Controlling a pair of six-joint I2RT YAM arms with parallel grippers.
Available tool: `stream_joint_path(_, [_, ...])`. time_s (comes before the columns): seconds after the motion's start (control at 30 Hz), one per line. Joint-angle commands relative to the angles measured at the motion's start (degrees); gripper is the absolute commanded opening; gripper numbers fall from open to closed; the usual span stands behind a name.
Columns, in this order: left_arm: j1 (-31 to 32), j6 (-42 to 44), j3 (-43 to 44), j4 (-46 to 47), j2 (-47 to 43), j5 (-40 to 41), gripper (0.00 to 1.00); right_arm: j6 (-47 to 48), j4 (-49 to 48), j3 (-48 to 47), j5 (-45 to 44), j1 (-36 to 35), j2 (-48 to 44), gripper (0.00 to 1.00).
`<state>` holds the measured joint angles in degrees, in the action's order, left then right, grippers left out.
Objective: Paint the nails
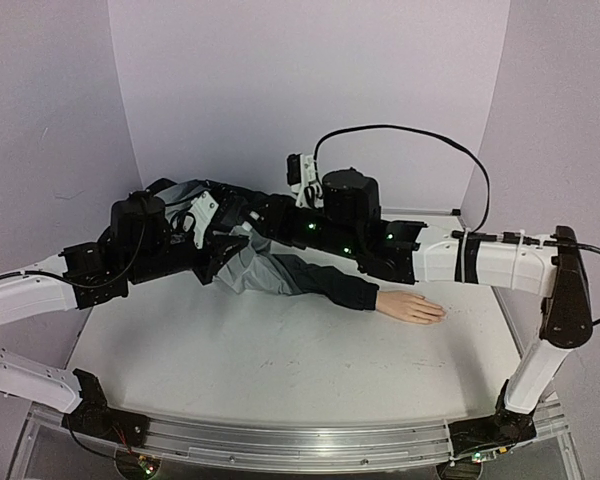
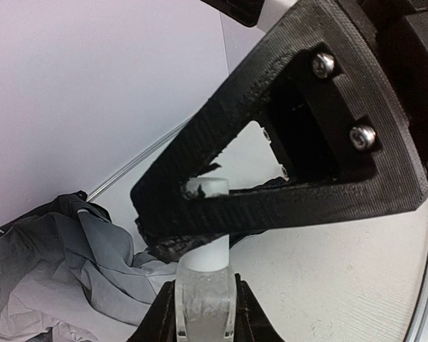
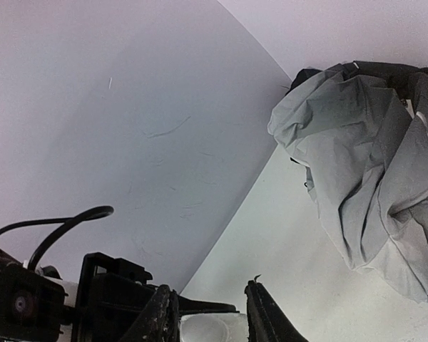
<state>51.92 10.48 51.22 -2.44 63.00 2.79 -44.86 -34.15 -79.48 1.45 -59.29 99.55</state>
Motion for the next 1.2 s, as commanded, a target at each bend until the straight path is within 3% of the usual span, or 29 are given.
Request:
stream_joint_path(0.0, [0.02, 0.07, 0.72, 3.74, -1.56, 0.79, 0.0, -1.63, -5.54, -3.64, 0.31, -0.09, 1.3, 0.32])
stream_joint_path(0.23, [0.02, -1.26, 0.89, 3.76, -1.39, 0.46, 0.0, -2.38, -6.65, -3.24, 1.59, -0.04, 2.21, 0.26])
stream_joint_path(0.4, [0.02, -2.87, 1.02, 3.84, -1.16, -2.22, 0.0, -0.98, -7.56, -0.92, 1.36, -0.07, 0.32, 0.13])
stream_joint_path(0.47, [0.02, -3.16, 0.96, 4.05, -1.2, -6.23, 0.0, 1.34, -7.85, 0.57, 1.32, -0.01, -1.29, 0.03])
stream_joint_path(0.53, [0.05, -3.2, 0.98, 4.34, -1.05, -11.9, 0.0, 6.54, -9.06, 2.59, 3.69, 0.41, -3.14, 0.0])
stream_joint_path(0.6, [-0.04, -2.95, 1.07, 4.58, -1.0, -19.05, 0.0, 16.83, -14.0, 5.84, 13.61, 1.12, -5.58, 0.0])
stream_joint_path(0.7, [-0.62, -3.23, 0.89, 6.36, -1.04, -38.43, 0.0, 29.27, -22.33, 12.36, 48.36, 2.93, -8.65, 0.0])
stream_joint_path(0.8, [-1.03, -5.77, 0.37, 10.81, -0.06, -56.81, 0.0, 25.7, -20.26, 9.92, 62.93, 4.23, -7.22, 0.0])
stream_joint_path(0.9, [-1.03, -6.17, 0.05, 11.9, 0.5, -58.93, 0.0, 24.49, -22.11, 12.46, 60.53, 4.01, -9.1, 0.0])
stream_joint_path(1.03, [-1.03, -5.03, -1.25, 12.24, -0.34, -50.58, 0.0, 24.46, -21.91, 14.96, 51.13, 3.94, -12.39, 0.0])
stream_joint_path(1.07, [-1.03, -5.02, -1.55, 12.2, -0.62, -46.41, 0.0, 24.58, -20.34, 15.19, 45.68, 3.94, -13.28, 0.1])
stream_joint_path(1.13, [-0.94, -4.56, -2.26, 12.19, -1.2, -35.77, 0.0, 25.05, -13.96, 14.44, 32.96, 3.95, -14.52, 0.43])
stream_joint_path(1.17, [-0.94, -4.12, -2.57, 12.21, -1.55, -27.57, 0.0, 24.55, -10.08, 13.67, 25.95, 3.97, -14.7, 0.51])
